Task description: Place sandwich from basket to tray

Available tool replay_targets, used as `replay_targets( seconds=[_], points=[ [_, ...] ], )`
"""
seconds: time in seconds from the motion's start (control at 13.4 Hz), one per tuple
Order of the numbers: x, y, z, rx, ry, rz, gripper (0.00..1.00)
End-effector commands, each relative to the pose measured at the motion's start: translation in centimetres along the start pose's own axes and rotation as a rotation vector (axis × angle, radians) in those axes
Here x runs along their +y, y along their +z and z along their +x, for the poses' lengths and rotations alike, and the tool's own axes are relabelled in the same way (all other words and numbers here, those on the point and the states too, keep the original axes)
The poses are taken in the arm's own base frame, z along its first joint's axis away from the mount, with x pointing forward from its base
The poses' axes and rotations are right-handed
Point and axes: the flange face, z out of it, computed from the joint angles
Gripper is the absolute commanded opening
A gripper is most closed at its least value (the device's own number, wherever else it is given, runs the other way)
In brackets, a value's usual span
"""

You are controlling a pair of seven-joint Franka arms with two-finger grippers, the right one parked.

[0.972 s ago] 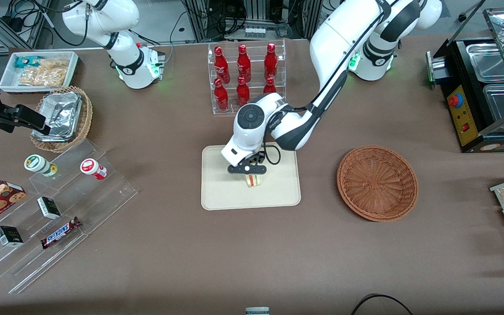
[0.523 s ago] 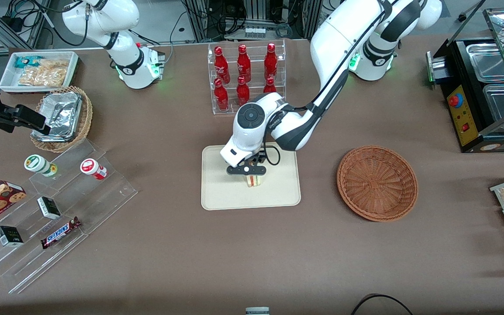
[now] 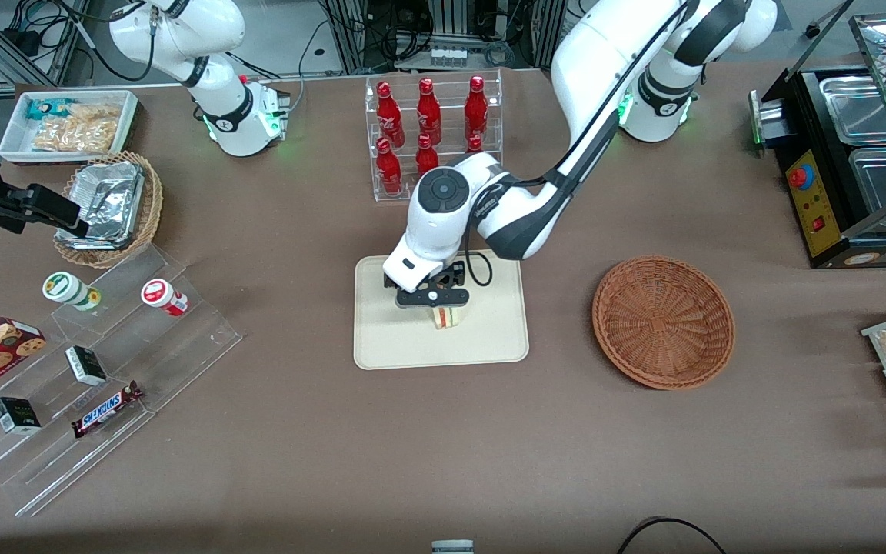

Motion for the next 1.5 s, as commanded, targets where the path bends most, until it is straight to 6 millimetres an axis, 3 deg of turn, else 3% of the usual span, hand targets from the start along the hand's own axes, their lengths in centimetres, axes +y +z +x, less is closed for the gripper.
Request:
replay_targets(
  seconds=[0.0, 0.22, 0.3, 0.45, 0.9, 1.35, 1.42],
  points=[
    [-3.6, -8.0, 2.5, 0.018, -0.111, 0.057, 0.99],
    [-11.3, -16.4, 5.7, 0.020, -0.223, 0.148, 1.00],
    [-12.8, -18.3, 5.2, 0.028, -0.243, 0.165, 1.00],
    [-18.4, -22.0, 5.5, 0.042, -0.284, 0.225, 1.00],
    [-30.5, -28.7, 6.8, -0.063, -0.182, 0.324, 1.00],
    [-39.5, -35.1, 5.1, -0.164, -0.065, 0.315, 1.00],
    [-42.0, -35.8, 6.0, -0.169, -0.087, 0.270, 1.00]
  ],
)
